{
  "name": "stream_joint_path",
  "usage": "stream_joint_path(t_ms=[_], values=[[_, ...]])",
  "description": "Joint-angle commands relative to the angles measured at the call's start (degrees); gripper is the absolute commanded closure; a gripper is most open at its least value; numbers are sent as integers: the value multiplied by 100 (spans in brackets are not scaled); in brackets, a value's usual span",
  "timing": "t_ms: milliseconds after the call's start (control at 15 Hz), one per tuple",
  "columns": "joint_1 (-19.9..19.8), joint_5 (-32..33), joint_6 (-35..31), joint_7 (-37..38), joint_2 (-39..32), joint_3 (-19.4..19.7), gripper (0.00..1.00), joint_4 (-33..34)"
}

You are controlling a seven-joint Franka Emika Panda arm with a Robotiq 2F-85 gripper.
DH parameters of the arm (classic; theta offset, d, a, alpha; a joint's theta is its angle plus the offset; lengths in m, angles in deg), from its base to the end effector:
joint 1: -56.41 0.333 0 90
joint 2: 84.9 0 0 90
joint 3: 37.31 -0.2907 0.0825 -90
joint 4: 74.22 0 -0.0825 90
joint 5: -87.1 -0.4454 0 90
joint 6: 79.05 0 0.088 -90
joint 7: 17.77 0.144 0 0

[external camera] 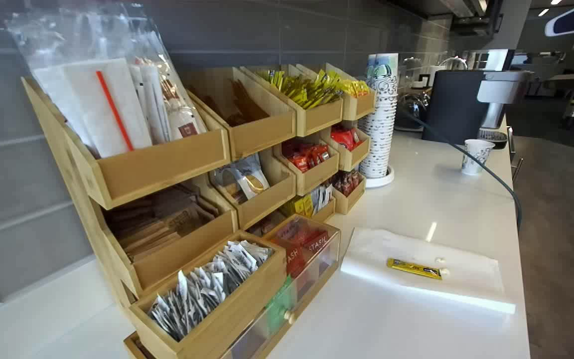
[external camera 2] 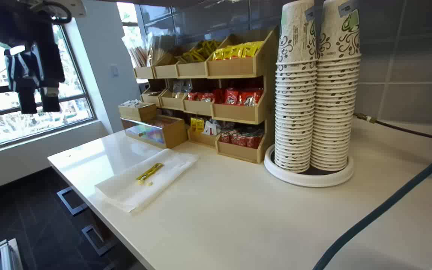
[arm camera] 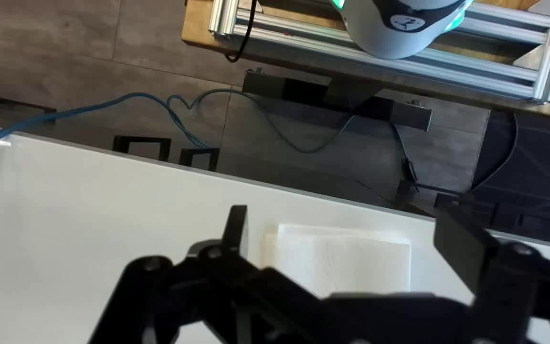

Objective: Turn the yellow sachet upside down, then press the top of it

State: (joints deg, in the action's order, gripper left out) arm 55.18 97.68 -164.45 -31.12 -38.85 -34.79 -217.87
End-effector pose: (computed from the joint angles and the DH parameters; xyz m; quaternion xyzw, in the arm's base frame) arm 0.3542 -0.0501 0.4591 0.9870 0.0937 -0.1158 0.0607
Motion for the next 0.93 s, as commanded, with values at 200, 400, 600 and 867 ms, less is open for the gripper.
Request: stream_joint_path(t_ms=[200, 400, 600, 867], values=[[121, 46, 22, 68, -1, 85, 0, 13], [193, -19, -230, -20, -153, 150, 0, -48], [418, -117, -1174, -240, -576, 262, 0, -175], [646, -247, -2602, -779, -1327, 485, 0, -280]])
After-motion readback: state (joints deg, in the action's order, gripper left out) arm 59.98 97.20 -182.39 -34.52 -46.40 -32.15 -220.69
